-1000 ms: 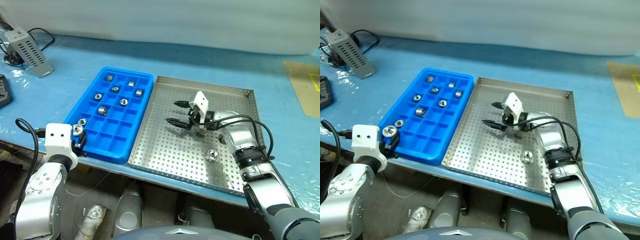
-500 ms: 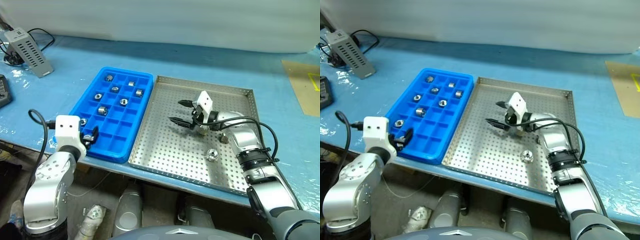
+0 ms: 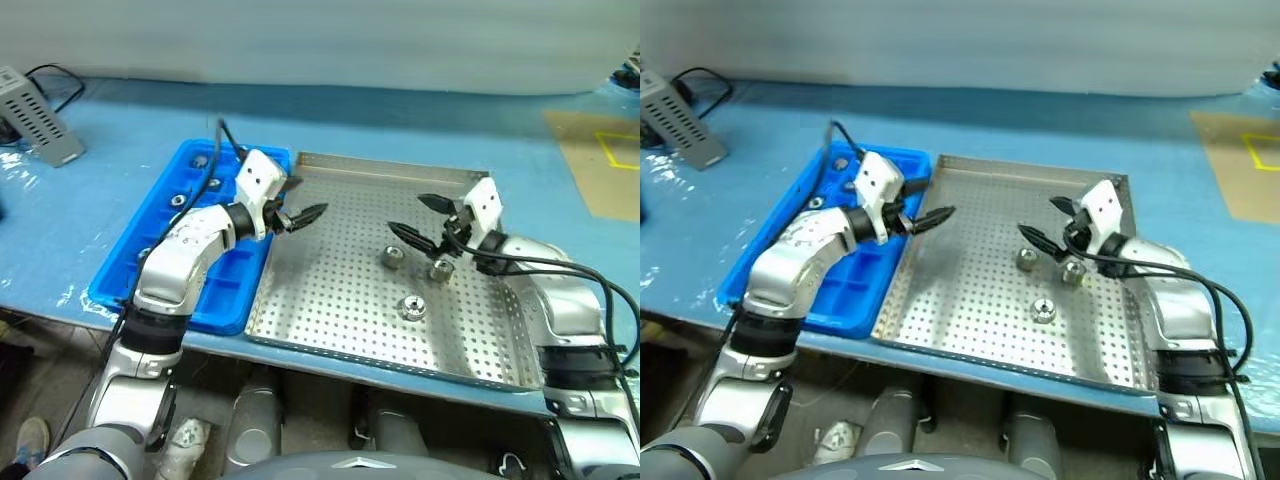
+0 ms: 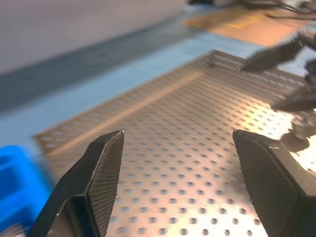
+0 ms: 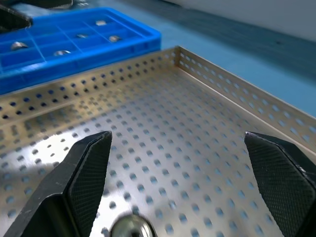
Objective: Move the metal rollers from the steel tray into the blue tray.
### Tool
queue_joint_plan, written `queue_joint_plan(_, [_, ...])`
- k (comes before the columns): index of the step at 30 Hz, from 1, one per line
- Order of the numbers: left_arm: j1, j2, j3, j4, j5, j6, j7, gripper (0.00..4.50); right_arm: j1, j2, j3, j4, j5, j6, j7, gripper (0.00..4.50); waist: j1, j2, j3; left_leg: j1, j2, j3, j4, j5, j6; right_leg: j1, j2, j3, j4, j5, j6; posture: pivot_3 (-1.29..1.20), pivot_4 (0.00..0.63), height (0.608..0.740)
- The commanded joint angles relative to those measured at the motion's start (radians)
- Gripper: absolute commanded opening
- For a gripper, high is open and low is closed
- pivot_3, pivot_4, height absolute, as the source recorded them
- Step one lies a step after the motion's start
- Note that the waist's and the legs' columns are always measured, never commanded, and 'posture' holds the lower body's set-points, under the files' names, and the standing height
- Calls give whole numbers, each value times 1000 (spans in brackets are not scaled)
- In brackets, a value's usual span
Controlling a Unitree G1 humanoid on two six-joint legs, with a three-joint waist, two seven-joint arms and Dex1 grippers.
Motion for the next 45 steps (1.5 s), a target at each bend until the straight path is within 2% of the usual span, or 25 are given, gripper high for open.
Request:
queue_joint_plan(1, [-71, 17, -96, 151, 52, -102, -126, 3710, 65, -31, -89, -147, 39, 48, -50, 4500, -18, 0, 0, 0, 0, 0, 0, 0, 0, 0, 0, 0, 0, 0, 0, -113, 150, 740])
queue_joint_plan(7, [-231, -70, -166, 381, 91, -201, -224, 3710, 201, -35, -184, -275, 72, 111, -124, 4500, -50, 0, 0, 1, 0, 1, 2, 0, 0, 1, 0, 1, 0, -2, 3, -196, 150, 740])
queue_joint_plan(13, [-324, -124, -191, 577, 153, -332, -277, 3710, 264, -41, -201, -336, 85, 131, -156, 4500, -68, 0, 0, 4, 0, 2, 3, 0, 1, 4, -1, 1, 0, -4, 6, -242, 150, 740])
queue_joint_plan(24, [-435, -246, -162, 876, 191, -437, -286, 3710, 315, -41, -192, -366, 75, 131, -200, 4500, -79, 0, 0, 3, -2, 2, 3, -2, 4, 5, -2, 1, -2, -2, 3, -282, 150, 740])
queue_joint_plan(35, [-458, -338, -157, 1059, 260, -458, -234, 3710, 378, -20, -191, -379, 66, 117, -245, 4500, -81, 0, 0, 3, -2, 2, 3, -3, 4, 5, -1, 0, -3, -4, 7, -318, 150, 740])
queue_joint_plan(38, [-438, -360, -147, 1069, 262, -454, -228, 3149, 395, -20, -178, -373, 47, 103, -253, 4500, -81, 0, 0, 3, -2, 2, 3, -3, 4, 5, -1, 0, -3, -4, 7, -318, 150, 740])
queue_joint_plan(42, [-427, -366, -118, 1055, 249, -424, -230, 1814, 393, -18, -169, -371, 42, 98, -258, 4500, -82, 0, 0, 2, -2, 2, 3, -3, 4, 5, -1, 0, -4, -4, 7, -318, 150, 740])
queue_joint_plan(45, [-426, -365, -92, 1044, 240, -405, -212, 1731, 378, -15, -157, -365, 39, 97, -260, 4500, -83, 0, 0, 3, -2, 2, 3, -3, 4, 5, -1, 0, -4, -4, 7, -300, 150, 740])
